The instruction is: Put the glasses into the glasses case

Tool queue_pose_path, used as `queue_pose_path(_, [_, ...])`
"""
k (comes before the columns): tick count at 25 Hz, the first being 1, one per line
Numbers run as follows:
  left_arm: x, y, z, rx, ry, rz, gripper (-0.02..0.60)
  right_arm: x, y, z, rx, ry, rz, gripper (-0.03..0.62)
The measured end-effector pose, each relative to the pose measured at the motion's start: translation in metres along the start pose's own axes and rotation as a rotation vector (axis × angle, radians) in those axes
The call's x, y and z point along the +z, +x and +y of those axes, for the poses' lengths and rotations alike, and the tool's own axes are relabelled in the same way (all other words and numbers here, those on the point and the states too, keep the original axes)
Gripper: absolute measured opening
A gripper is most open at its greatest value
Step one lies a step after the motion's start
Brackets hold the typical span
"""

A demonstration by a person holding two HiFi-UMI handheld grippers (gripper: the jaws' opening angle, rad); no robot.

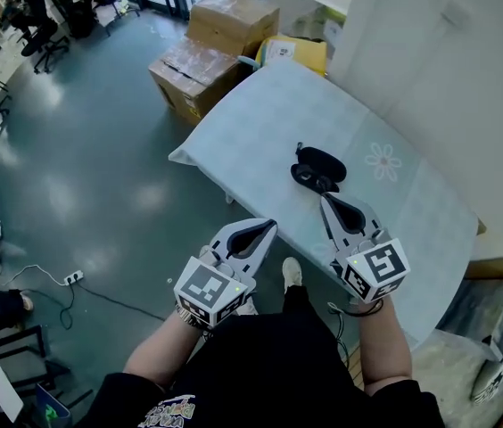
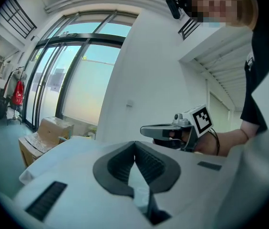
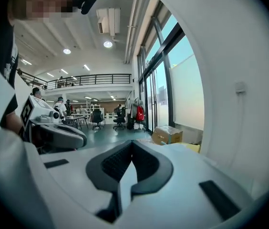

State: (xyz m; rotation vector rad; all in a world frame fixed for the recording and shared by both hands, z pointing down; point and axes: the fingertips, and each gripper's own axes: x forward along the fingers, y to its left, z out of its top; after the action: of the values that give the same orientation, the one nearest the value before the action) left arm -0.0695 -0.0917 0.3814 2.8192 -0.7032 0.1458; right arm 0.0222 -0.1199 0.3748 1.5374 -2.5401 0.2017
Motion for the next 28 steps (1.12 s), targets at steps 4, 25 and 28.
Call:
queue_pose_path(4, [-0.006, -0.016, -0.015, -0.057, 0.03, 0.007, 0.028, -0.006, -0.02, 0.022, -0.045, 0.025, -0.012, 0.023])
queue_pose_path(25, [-0.02, -0.038, -0.065, -0.113, 0.04, 0.016, 0.028, -0.022, -0.08, 0.079, -0.054, 0.042, -0.003, 0.023])
queue_pose_path(28, [-0.019, -0.035, -0.071, -0.092, 0.039, 0.016, 0.028, -0.021, -0.088, 0.076, -0.036, 0.047, -0.004, 0.023])
